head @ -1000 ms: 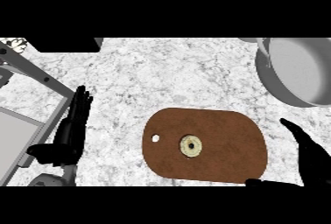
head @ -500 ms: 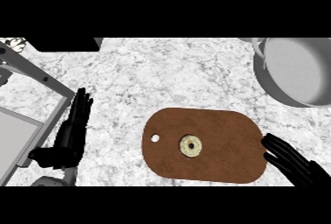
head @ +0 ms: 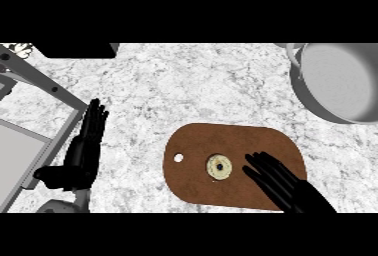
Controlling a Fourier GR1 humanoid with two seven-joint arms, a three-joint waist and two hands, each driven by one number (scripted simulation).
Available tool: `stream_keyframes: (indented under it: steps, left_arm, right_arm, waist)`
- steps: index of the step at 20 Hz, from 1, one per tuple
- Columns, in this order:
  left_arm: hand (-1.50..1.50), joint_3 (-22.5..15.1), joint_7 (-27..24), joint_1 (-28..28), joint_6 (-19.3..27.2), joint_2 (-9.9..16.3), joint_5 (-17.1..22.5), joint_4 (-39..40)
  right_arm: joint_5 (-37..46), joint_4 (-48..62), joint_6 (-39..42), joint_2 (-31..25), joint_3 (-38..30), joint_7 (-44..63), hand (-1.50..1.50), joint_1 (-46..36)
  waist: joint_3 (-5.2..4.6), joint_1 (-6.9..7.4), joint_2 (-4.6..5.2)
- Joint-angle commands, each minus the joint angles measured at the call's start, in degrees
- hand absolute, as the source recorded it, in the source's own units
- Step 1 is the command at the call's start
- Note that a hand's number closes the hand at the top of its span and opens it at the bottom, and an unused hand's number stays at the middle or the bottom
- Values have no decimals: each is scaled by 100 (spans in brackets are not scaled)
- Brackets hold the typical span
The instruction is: Pick the cupcake from the cutting board and place it in the pot
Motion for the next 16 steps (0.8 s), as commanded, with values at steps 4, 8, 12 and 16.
stream_keyframes:
  steps: [4,8,12,16]
  left_arm:
    - [0,129,0,14,-236,-56,-103,151]
    - [0,19,369,152,-9,-231,-383,-435]
    - [0,165,-144,604,-291,-341,-484,-328]
    - [0,486,-164,161,-682,-405,-468,280]
  right_arm:
    - [1110,874,130,622,537,993,-150,-570]
    - [1097,1175,401,819,452,1181,-150,-787]
    - [1191,1620,93,946,521,795,-150,-750]
    - [1327,2114,122,1255,389,808,-150,-1275]
  waist:
    - [4,7,6]
    - [7,6,0]
    - [7,4,-1]
    - [6,-2,4]
